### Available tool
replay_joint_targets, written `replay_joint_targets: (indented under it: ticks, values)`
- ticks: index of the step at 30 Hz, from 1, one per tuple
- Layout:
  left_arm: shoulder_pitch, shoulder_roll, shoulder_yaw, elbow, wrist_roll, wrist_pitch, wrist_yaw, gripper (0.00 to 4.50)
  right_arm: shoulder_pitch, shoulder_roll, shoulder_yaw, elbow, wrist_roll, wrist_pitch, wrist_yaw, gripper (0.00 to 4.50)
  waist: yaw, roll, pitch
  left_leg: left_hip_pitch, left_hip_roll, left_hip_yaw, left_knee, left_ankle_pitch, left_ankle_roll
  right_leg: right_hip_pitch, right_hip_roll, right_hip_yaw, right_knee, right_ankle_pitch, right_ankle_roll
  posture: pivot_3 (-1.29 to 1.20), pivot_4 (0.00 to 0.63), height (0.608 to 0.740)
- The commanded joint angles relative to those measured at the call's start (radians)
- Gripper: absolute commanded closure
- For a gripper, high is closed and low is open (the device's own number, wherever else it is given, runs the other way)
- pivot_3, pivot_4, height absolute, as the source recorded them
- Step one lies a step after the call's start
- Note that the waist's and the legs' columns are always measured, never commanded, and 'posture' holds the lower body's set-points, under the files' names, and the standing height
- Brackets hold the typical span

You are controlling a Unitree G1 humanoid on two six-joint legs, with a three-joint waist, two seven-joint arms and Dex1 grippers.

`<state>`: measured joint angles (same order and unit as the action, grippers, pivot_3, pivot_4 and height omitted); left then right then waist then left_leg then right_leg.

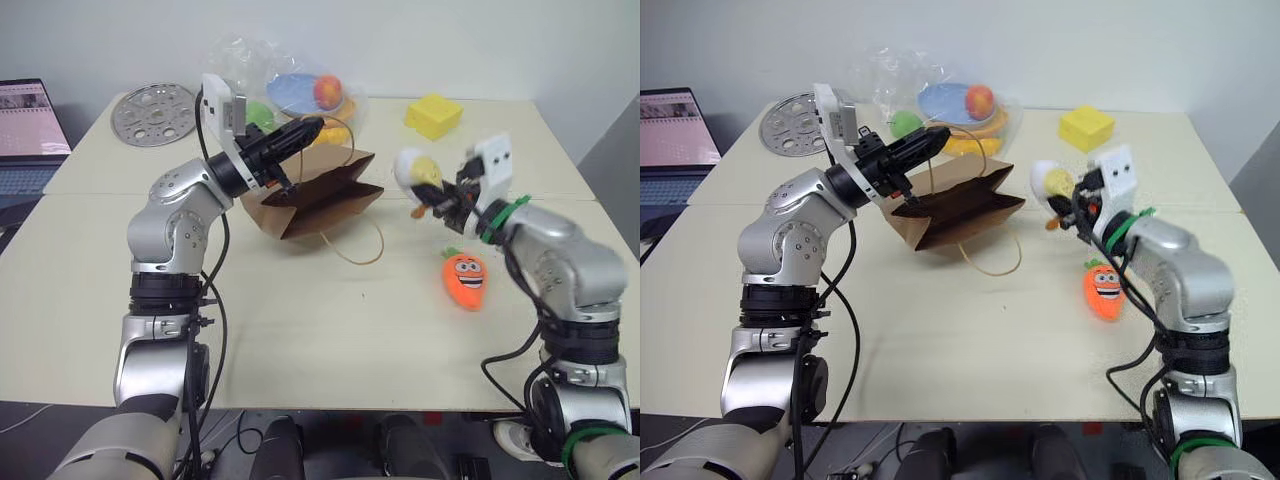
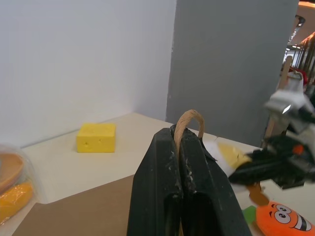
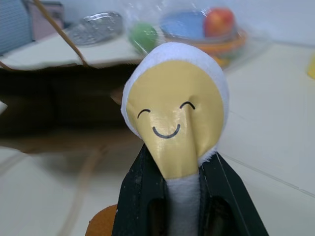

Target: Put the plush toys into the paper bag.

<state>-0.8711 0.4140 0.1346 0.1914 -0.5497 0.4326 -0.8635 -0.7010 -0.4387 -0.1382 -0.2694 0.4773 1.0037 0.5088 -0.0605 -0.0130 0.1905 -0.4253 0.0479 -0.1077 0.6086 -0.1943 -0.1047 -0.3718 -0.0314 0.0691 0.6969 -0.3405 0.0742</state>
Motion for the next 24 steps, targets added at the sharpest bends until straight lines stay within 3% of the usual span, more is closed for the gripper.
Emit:
replay_joint_targets:
  ticks: [1, 7, 15, 24]
  values:
    - [-0.033, 0.004, 0.008, -0.017, -0.012, -0.001, -0.008, 4.50, -0.058, 0.022, 0.012, -0.072, 0.094, 0.146, -0.013, 4.25, 0.001, 0.000, 0.000, 0.000, 0.000, 0.000, 0.000, 0.000, 0.000, 0.000, 0.000, 0.000, 0.000, 0.000, 0.000, 0.00, 0.150, 0.740]
    - [-0.046, -0.012, 0.012, -0.021, -0.019, 0.000, 0.003, 4.50, -0.110, 0.097, 0.117, -0.062, 0.081, 0.218, -0.076, 4.25, 0.002, 0.000, 0.000, 0.000, 0.000, 0.000, 0.000, 0.000, 0.000, 0.000, 0.000, 0.000, 0.000, 0.000, 0.000, 0.00, 0.150, 0.740]
    - [-0.027, -0.031, 0.010, -0.066, -0.040, 0.029, 0.004, 4.50, -0.128, 0.146, 0.242, 0.033, 0.020, 0.164, -0.089, 4.25, 0.003, 0.000, 0.000, -0.001, 0.000, 0.000, 0.000, 0.000, 0.000, 0.000, 0.000, 0.000, 0.000, 0.000, 0.000, 0.00, 0.150, 0.740]
    - [-0.015, -0.056, 0.011, -0.105, -0.074, 0.059, 0.029, 4.50, -0.208, 0.292, 0.233, 0.226, -0.050, 0.072, -0.169, 4.25, -0.001, 0.000, 0.000, -0.001, 0.000, 0.000, 0.000, 0.000, 0.000, -0.001, 0.000, 0.000, 0.001, 0.000, 0.000, 0.00, 0.150, 0.740]
